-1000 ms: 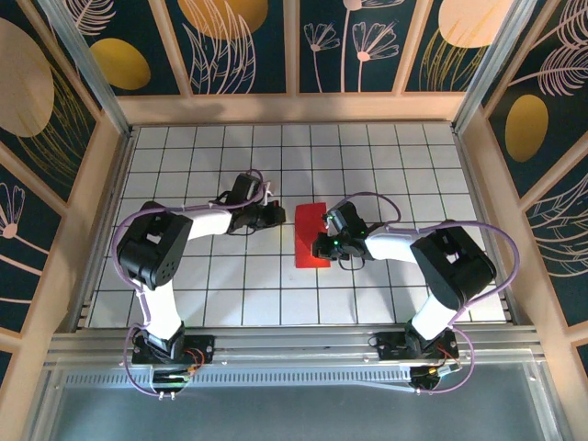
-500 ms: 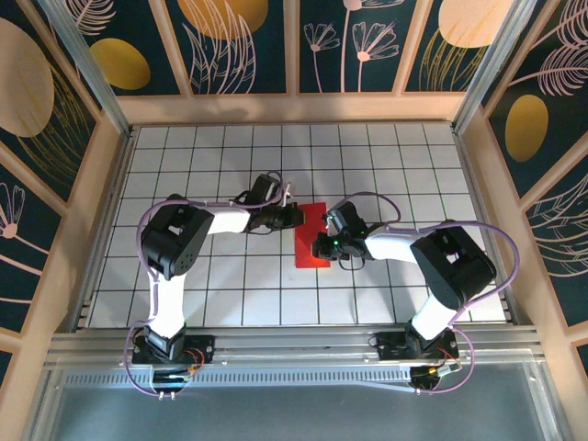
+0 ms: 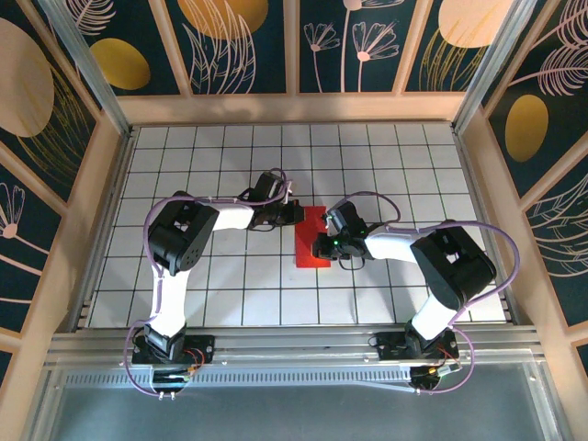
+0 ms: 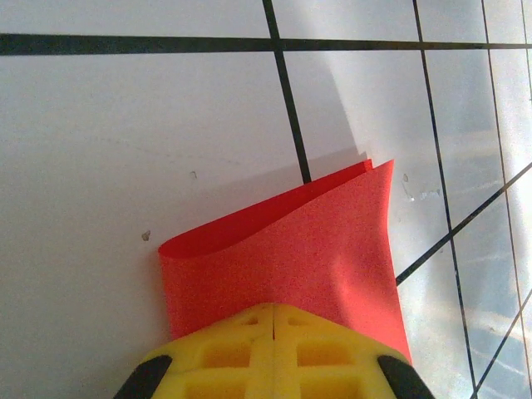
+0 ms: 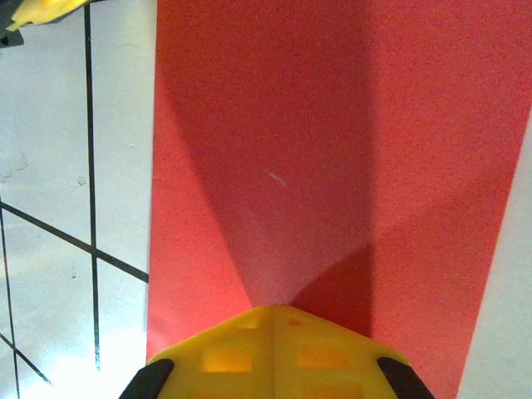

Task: Fold a paper plane with a square sheet of paper (fold left side to right side)
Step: First fold the square sheet of paper in half at the center of the table, then hold the square sheet of paper at the center of the table.

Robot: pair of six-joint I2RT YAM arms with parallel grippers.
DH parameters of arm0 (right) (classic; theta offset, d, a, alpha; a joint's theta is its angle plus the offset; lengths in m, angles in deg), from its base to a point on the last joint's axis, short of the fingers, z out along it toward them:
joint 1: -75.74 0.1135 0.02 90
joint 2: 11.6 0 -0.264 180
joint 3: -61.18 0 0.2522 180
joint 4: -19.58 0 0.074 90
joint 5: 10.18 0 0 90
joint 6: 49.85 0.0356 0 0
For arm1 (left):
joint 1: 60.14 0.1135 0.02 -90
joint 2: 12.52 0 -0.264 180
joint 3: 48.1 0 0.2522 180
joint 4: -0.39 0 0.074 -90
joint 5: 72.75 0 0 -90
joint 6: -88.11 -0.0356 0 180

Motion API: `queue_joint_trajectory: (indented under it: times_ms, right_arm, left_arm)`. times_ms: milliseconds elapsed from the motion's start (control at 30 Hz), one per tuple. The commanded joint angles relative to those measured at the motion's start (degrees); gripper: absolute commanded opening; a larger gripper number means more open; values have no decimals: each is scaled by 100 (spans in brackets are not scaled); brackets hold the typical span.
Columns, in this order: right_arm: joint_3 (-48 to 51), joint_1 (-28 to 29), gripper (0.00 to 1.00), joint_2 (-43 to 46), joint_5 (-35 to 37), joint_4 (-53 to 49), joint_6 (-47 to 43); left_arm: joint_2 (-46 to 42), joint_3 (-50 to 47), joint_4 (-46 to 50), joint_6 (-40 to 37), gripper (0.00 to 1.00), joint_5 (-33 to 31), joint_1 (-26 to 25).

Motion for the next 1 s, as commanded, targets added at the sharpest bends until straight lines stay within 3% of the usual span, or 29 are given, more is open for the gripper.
queue_joint_trajectory:
  times_ms: [0,600,800,967]
  right_arm:
    - [292,-117,0,-379,844,-1295,-132]
    - [316,-137,0,-362,769,-1227,-124]
    - [315,-137,0,-299,723,-1183,-81]
    - [307,-128,0,-281,668,-1108,-19]
  left_arm:
    - [229,15,-136,35,1,-443,235]
    - [551,472,-22,-45,0,-958,579]
    - [-58,94,-111,-122,0,-838,571]
    - [-830,-571,-179,1,0,-334,415]
